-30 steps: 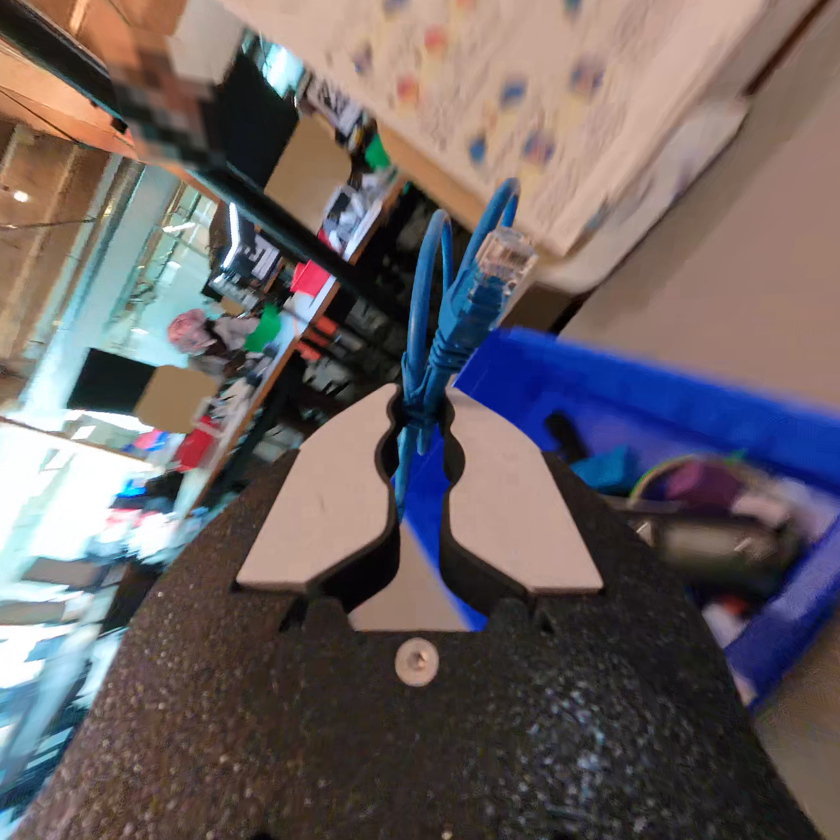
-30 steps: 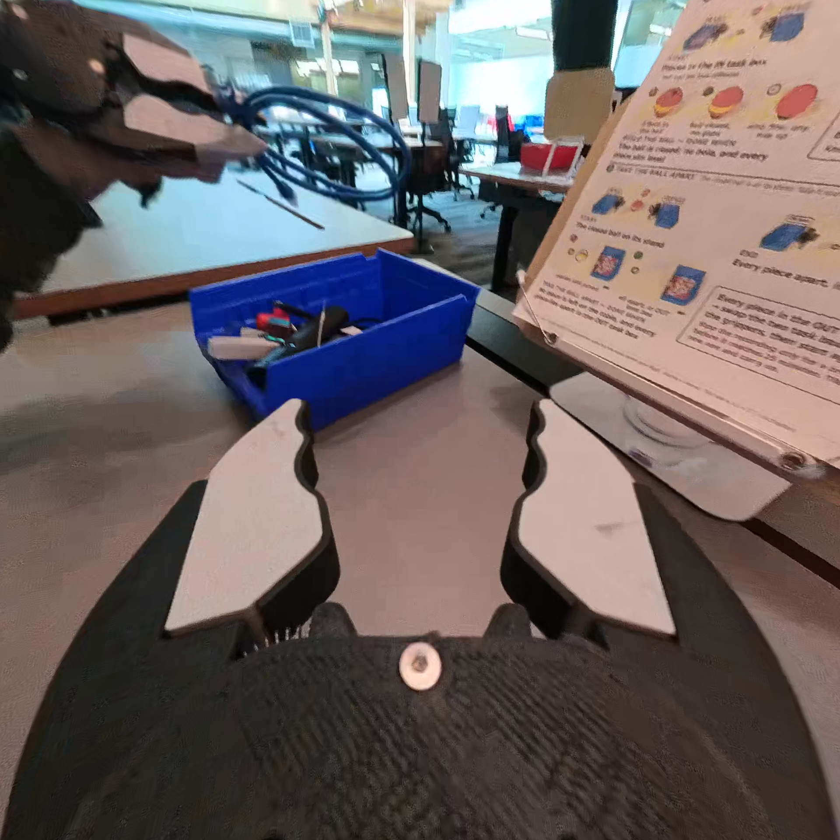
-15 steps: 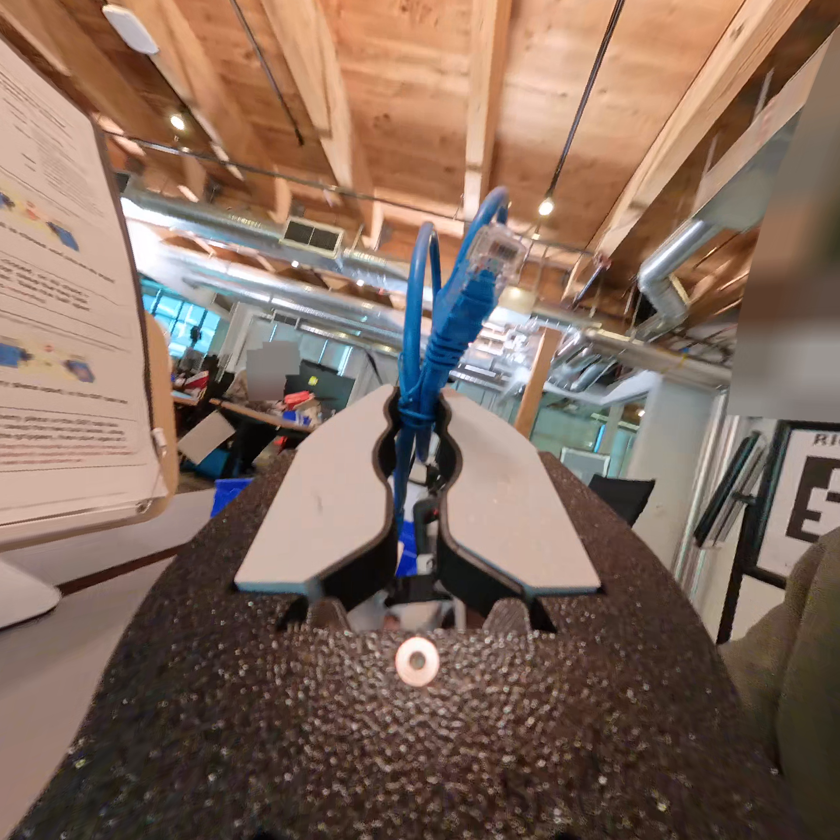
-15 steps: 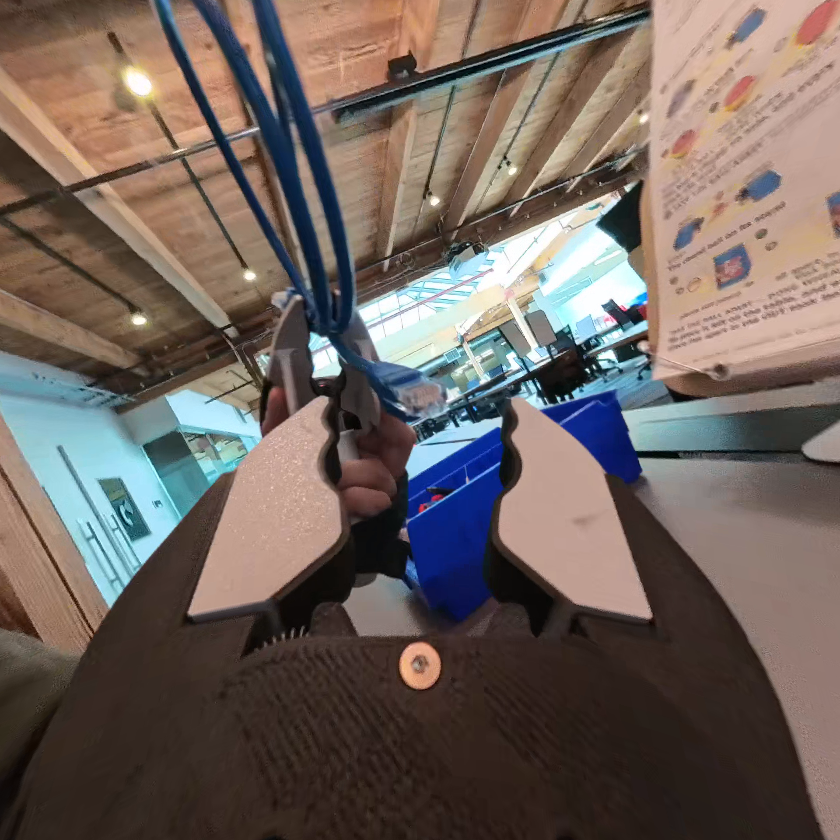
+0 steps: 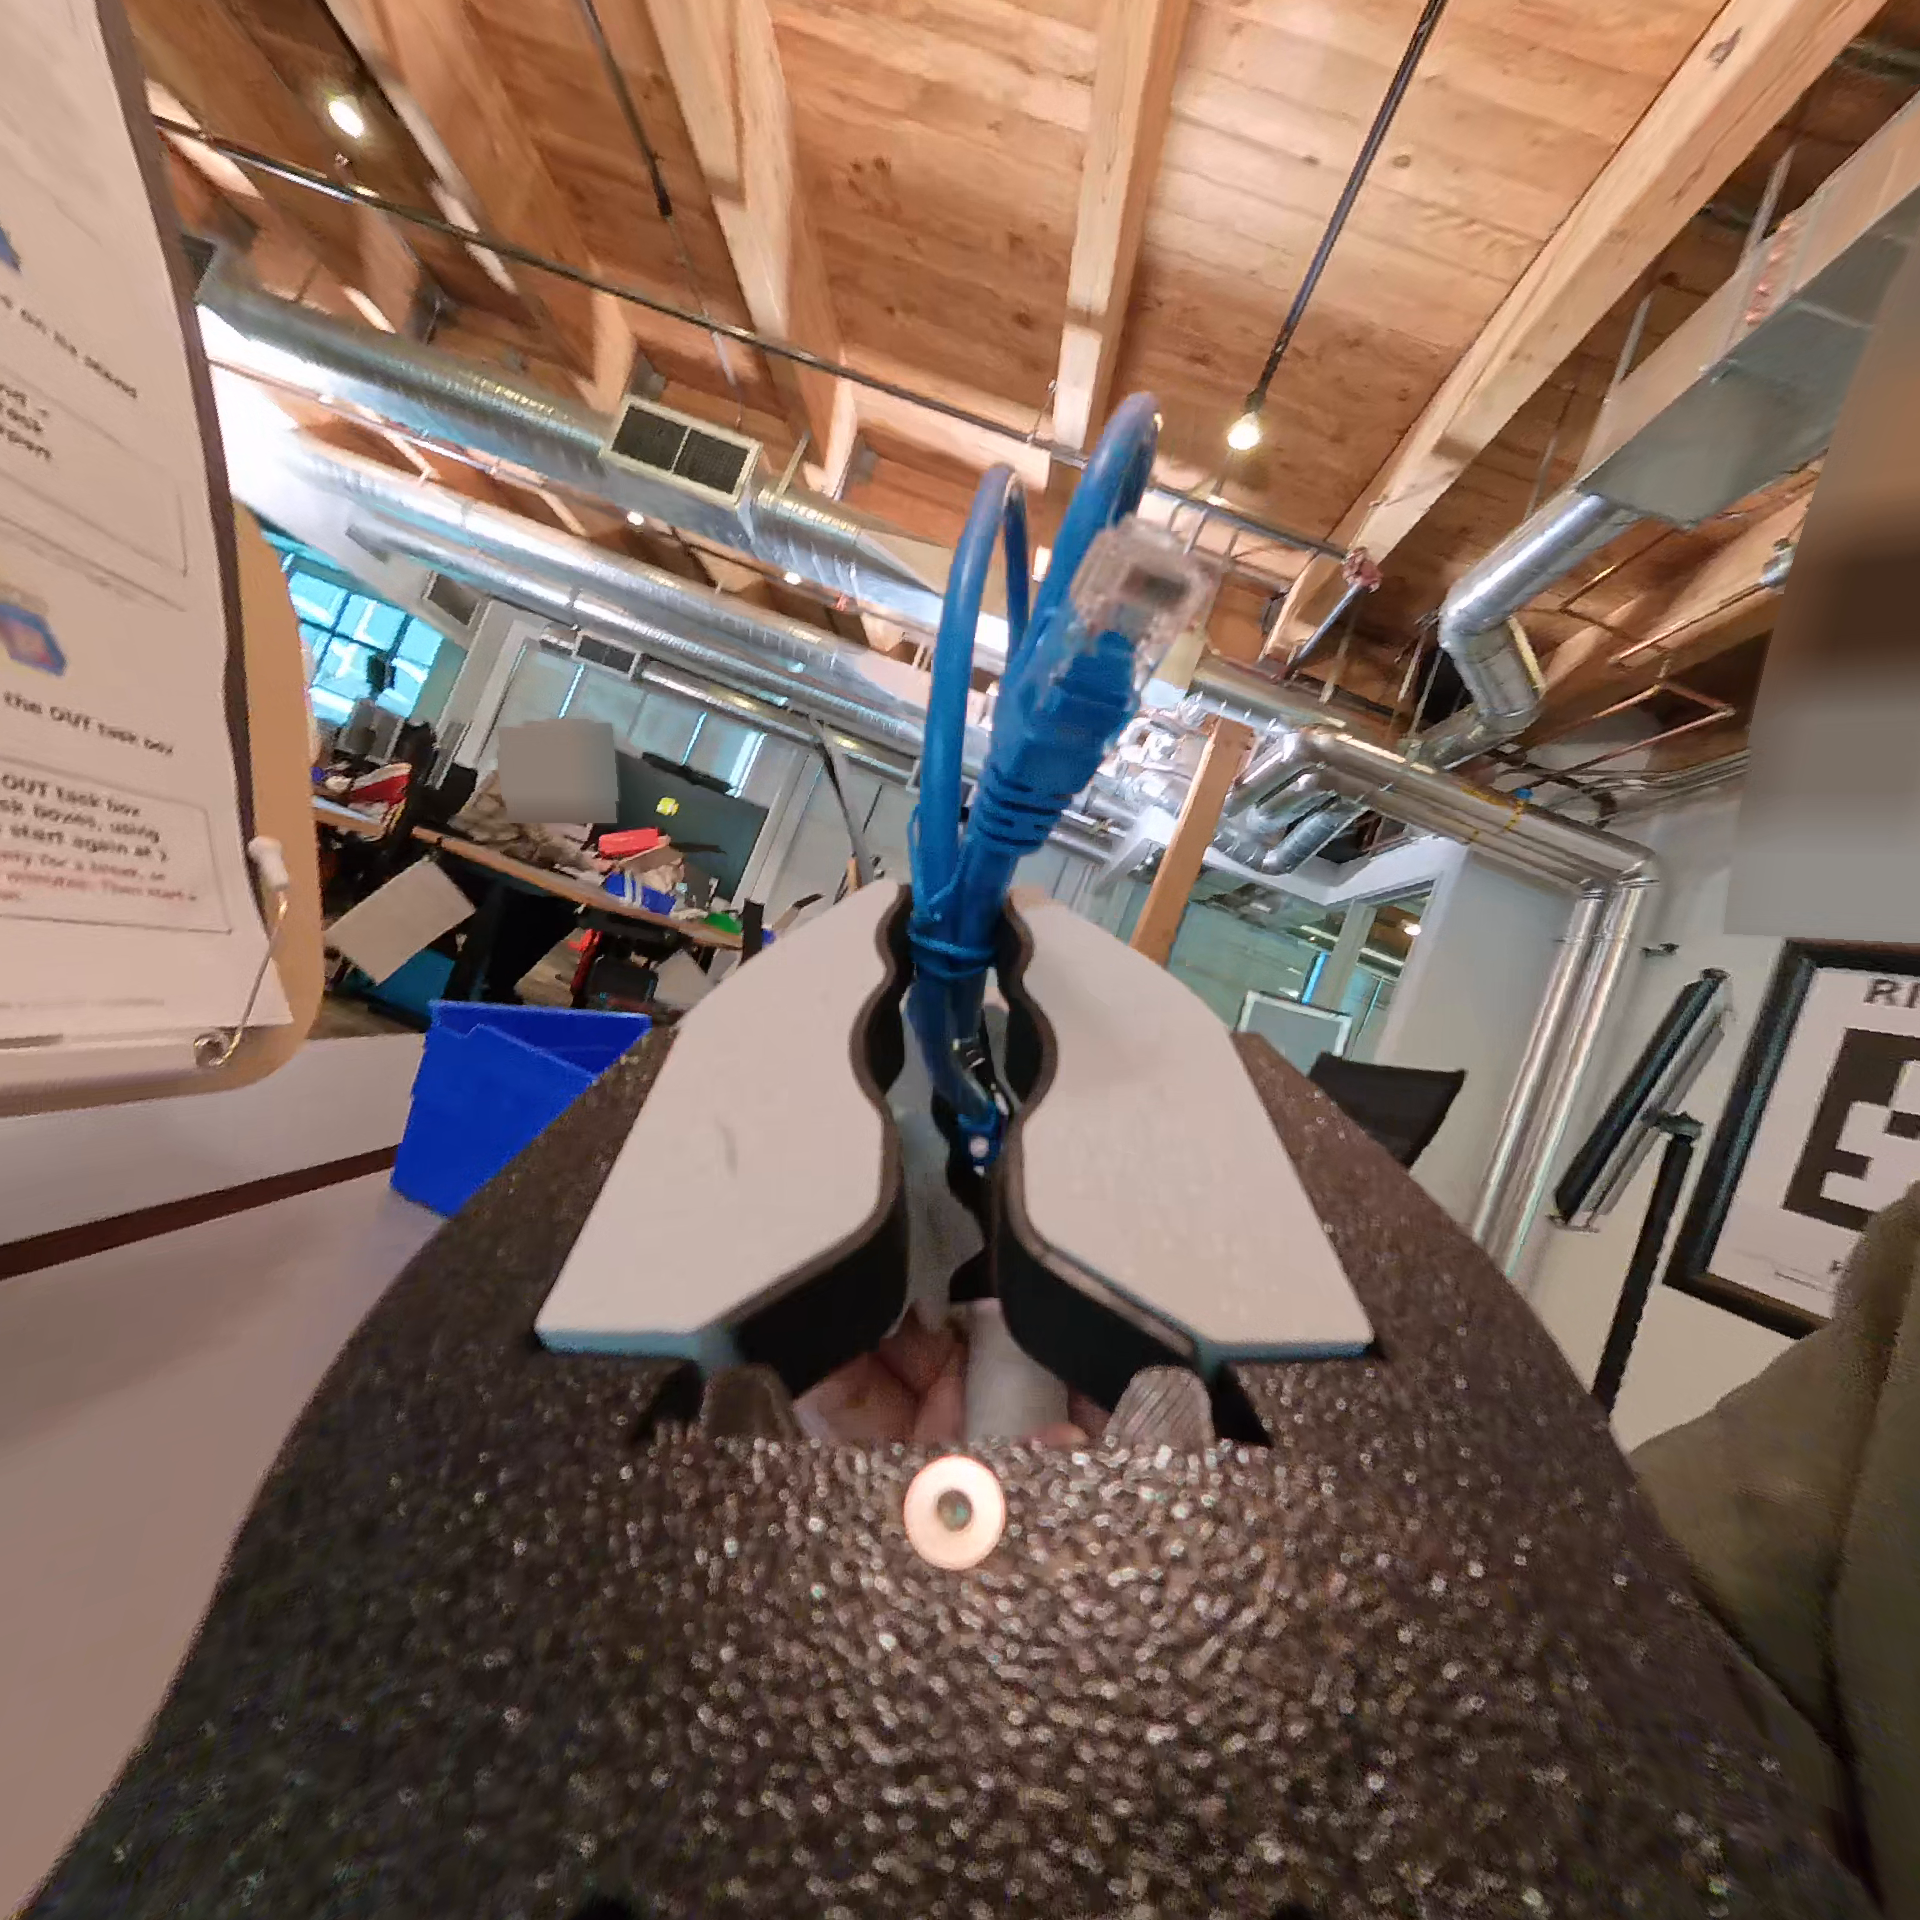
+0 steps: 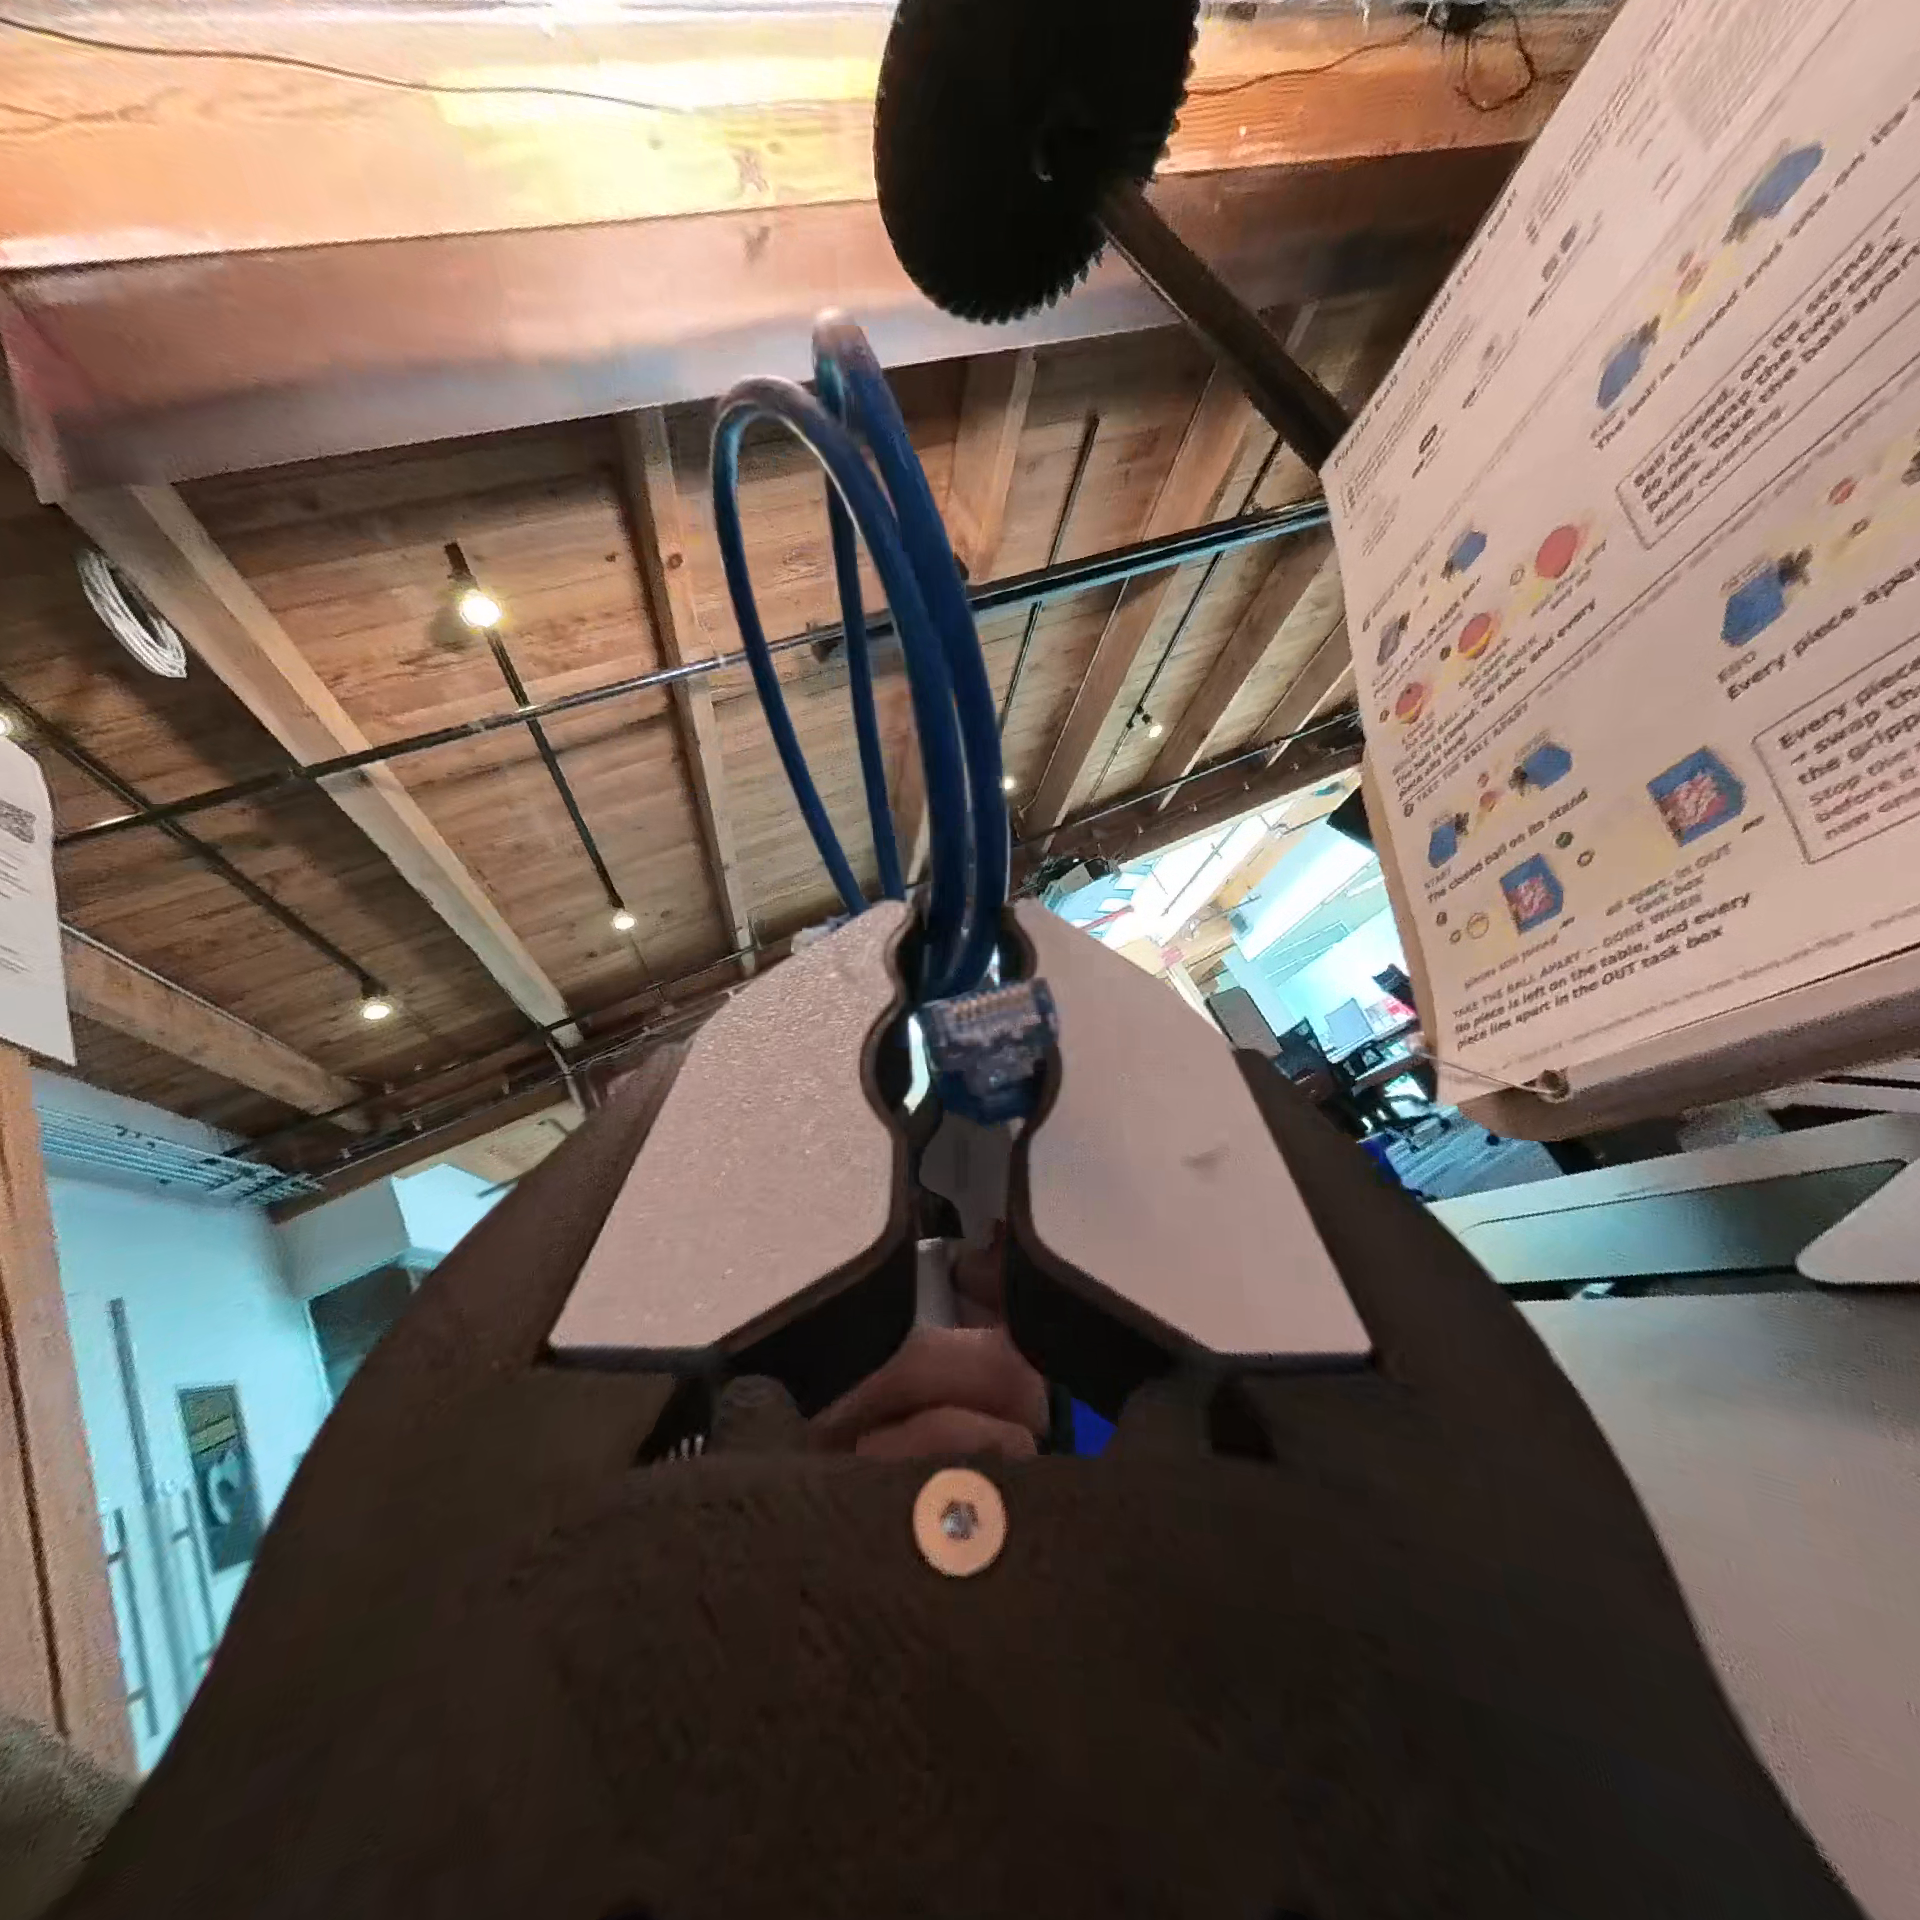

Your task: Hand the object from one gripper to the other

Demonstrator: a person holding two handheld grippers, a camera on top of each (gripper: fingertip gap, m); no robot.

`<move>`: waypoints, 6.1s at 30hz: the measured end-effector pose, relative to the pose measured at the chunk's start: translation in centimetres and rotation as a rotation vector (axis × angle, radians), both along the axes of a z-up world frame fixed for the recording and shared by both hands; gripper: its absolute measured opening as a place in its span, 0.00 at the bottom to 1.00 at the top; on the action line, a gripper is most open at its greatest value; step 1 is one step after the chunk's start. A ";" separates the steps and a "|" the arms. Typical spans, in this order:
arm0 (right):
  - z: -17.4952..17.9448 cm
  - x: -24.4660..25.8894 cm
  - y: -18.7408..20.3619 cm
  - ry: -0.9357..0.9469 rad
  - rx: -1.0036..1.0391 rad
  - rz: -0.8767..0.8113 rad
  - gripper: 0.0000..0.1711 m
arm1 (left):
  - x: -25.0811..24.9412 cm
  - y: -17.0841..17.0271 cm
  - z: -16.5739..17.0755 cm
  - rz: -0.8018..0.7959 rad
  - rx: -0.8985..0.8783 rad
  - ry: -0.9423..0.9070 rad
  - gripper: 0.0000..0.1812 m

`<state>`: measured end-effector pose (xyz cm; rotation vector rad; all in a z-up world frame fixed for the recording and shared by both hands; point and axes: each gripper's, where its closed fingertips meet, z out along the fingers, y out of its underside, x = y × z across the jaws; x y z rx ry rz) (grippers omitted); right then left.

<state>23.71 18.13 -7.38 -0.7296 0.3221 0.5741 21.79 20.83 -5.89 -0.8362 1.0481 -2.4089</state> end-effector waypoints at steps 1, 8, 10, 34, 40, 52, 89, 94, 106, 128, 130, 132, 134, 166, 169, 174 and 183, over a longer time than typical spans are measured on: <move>0.0 0.0 0.1 -0.009 -0.012 -0.010 0.09 | 0.1 -0.1 -0.1 0.006 0.009 0.004 0.08; 0.7 0.5 0.2 -0.032 -0.008 -0.019 0.08 | 0.3 -0.2 0.0 0.008 -0.012 0.026 0.08; 1.1 0.9 0.2 -0.050 -0.009 -0.052 0.06 | 0.7 -0.1 -0.5 0.001 -0.003 0.079 0.08; -1.6 1.6 -0.5 -0.922 -1.159 -0.121 0.05 | 1.0 0.8 -2.1 0.580 1.404 0.195 0.34; -2.3 0.0 -0.2 -1.003 -1.177 -0.054 0.05 | 2.2 0.2 -5.6 0.549 1.585 0.229 0.27; 1.2 0.1 1.0 -0.939 -0.978 -0.203 0.36 | 3.3 1.6 -5.7 0.573 1.331 0.345 0.05; 3.2 1.7 0.2 -1.094 -0.887 -0.464 0.03 | -0.5 5.9 0.3 0.668 1.099 0.272 0.41; 3.1 4.0 -0.5 -1.091 -1.021 -0.629 0.03 | -1.2 10.4 -2.6 0.876 1.326 0.636 0.46; 0.8 0.2 1.8 -1.302 -0.986 -0.455 0.03 | 0.4 2.3 -1.9 0.600 1.322 0.242 0.20; 5.0 -4.0 3.2 -0.035 -0.477 0.572 0.29 | -1.6 4.2 4.9 1.850 1.835 -0.528 0.03; 4.8 -3.4 3.7 0.016 -0.455 0.546 0.25 | -1.3 3.7 4.6 1.842 1.851 -0.547 0.03; 4.4 -2.4 4.0 0.034 -0.455 0.484 0.21 | -0.9 3.4 4.1 1.816 1.865 -0.552 0.03; 4.4 -2.1 3.8 0.012 -0.456 0.467 0.18 | -0.4 3.3 3.5 1.768 1.868 -0.548 0.04; 9.2 -2.7 -1.9 -0.738 -0.155 -0.069 0.07 | 1.6 -5.9 0.3 -0.712 -0.488 0.484 0.42; 8.4 -4.2 -1.4 -0.758 -0.177 0.050 0.07 | 1.4 -4.5 2.1 -0.734 -0.671 0.391 0.33; 7.4 -5.5 -0.6 -0.818 -0.238 0.075 0.07 | 1.6 -3.1 2.1 -0.614 -0.652 0.374 0.13; 4.5 -2.2 1.2 -0.790 -0.503 -0.044 0.18 | 2.1 1.1 1.7 -0.177 -0.493 0.282 0.06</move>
